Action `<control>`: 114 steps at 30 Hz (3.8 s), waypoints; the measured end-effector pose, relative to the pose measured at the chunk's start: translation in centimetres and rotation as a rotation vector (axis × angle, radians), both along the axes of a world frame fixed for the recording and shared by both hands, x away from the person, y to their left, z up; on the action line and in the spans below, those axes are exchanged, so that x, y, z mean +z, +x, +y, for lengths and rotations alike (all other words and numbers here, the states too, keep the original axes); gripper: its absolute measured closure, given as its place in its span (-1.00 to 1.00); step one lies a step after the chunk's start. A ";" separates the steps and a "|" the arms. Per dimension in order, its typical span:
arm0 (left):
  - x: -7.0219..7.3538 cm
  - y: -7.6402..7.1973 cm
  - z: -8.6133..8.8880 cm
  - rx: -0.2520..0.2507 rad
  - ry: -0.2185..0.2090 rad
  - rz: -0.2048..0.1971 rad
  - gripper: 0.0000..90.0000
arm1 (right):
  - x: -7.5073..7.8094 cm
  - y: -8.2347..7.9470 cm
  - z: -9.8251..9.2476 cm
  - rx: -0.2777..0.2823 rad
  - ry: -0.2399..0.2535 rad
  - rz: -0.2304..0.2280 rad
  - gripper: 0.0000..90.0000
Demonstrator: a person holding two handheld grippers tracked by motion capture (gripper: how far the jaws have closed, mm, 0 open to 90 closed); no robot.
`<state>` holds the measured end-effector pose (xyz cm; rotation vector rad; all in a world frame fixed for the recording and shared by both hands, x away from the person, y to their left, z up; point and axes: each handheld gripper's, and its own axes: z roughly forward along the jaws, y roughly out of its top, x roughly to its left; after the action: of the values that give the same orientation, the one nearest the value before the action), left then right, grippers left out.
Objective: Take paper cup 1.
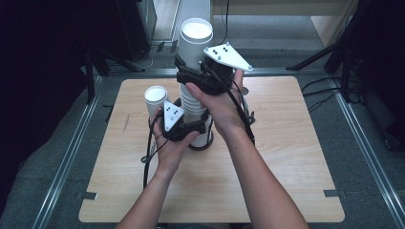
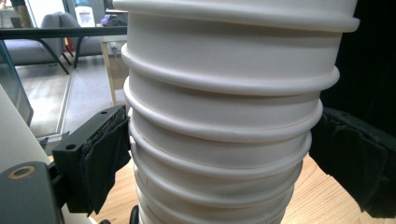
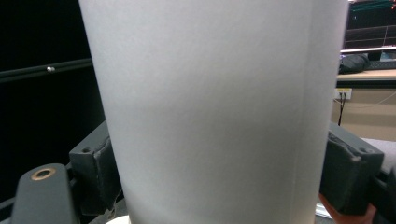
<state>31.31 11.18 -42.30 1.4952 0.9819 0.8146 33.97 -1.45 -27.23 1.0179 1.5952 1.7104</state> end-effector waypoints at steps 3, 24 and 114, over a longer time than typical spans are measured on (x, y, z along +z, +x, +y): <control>0.0 0.0 0.0 0.000 0.000 0.001 -0.86 | 0.3 -0.1 -0.1 -0.002 0.007 -0.010 -0.66; 0.0 0.0 0.0 -0.001 -0.002 -0.003 -0.86 | 2.2 -0.7 -1.0 -0.023 0.035 -0.080 -0.65; -1.0 -6.9 2.2 -0.156 -0.046 0.130 -1.00 | -16.9 -9.8 -16.0 -0.210 -0.302 -0.001 -0.67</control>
<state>24.42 13.37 -43.27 1.5788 0.9590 0.5863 24.20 -17.50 -44.17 0.9911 1.6218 1.2856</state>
